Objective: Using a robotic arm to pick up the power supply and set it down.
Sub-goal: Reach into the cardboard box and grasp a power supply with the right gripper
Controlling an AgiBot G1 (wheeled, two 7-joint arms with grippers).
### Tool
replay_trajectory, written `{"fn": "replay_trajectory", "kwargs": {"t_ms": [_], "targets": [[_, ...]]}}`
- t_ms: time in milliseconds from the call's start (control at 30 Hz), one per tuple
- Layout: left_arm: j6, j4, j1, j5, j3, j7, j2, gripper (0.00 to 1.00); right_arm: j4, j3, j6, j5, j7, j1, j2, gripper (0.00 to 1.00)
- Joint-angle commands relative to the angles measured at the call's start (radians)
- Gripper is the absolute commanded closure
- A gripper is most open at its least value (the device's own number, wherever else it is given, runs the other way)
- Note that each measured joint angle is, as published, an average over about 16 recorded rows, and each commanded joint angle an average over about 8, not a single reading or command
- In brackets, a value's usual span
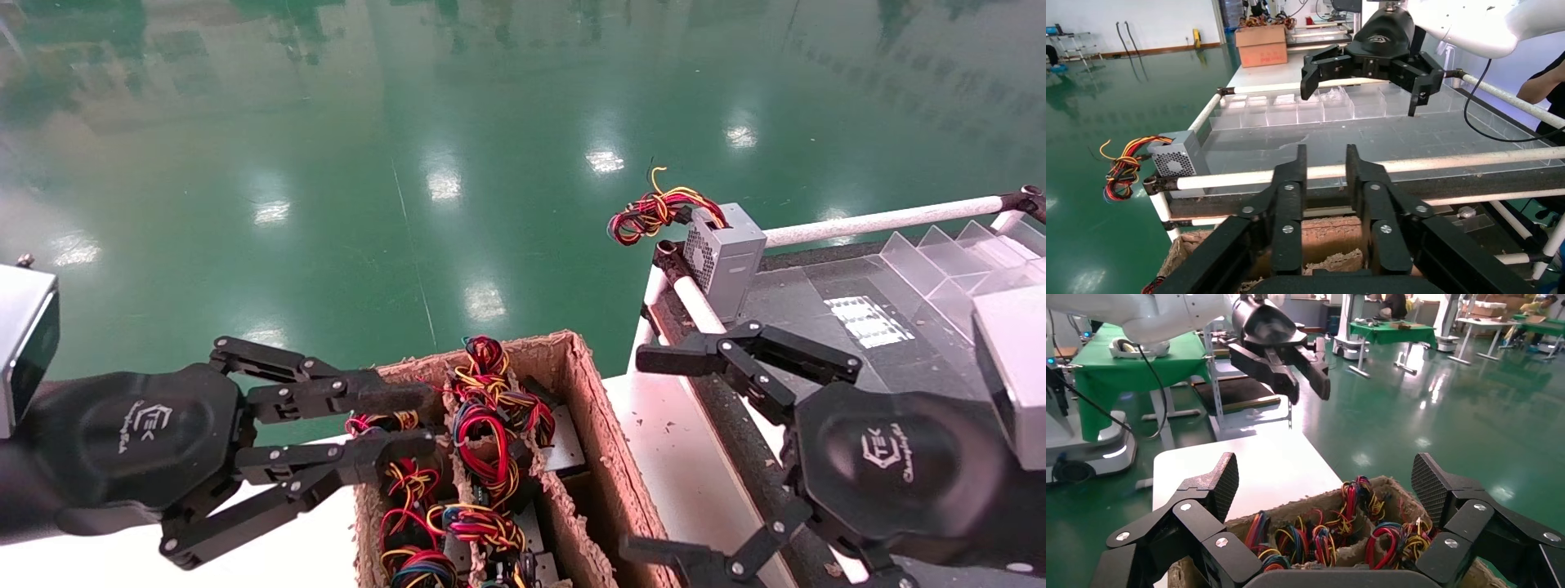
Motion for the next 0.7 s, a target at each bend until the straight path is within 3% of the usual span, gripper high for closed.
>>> {"fn": "replay_trajectory", "kwargs": {"t_ms": [33, 333, 533, 700], "targets": [[0.000, 0.000, 0.000, 0.000, 0.000, 0.000, 0.000, 0.00, -0.003, -0.001, 0.005, -0.005, -0.001, -0.002, 0.000, 0.00], [0.000, 0.000, 0.000, 0.000, 0.000, 0.000, 0.000, 0.00, 0.023, -0.089, 0.095, -0.194, 0.107, 0.065, -0.032, 0.00], [0.000, 0.000, 0.000, 0.000, 0.000, 0.000, 0.000, 0.00, 0.004, -0.189, 0.210, -0.405, 0.203, 0.130, -0.137, 0.00], [0.000, 0.000, 0.000, 0.000, 0.000, 0.000, 0.000, 0.00, -0.040, -0.262, 0.298, -0.571, 0.230, 0.179, -0.238, 0.00]]}}
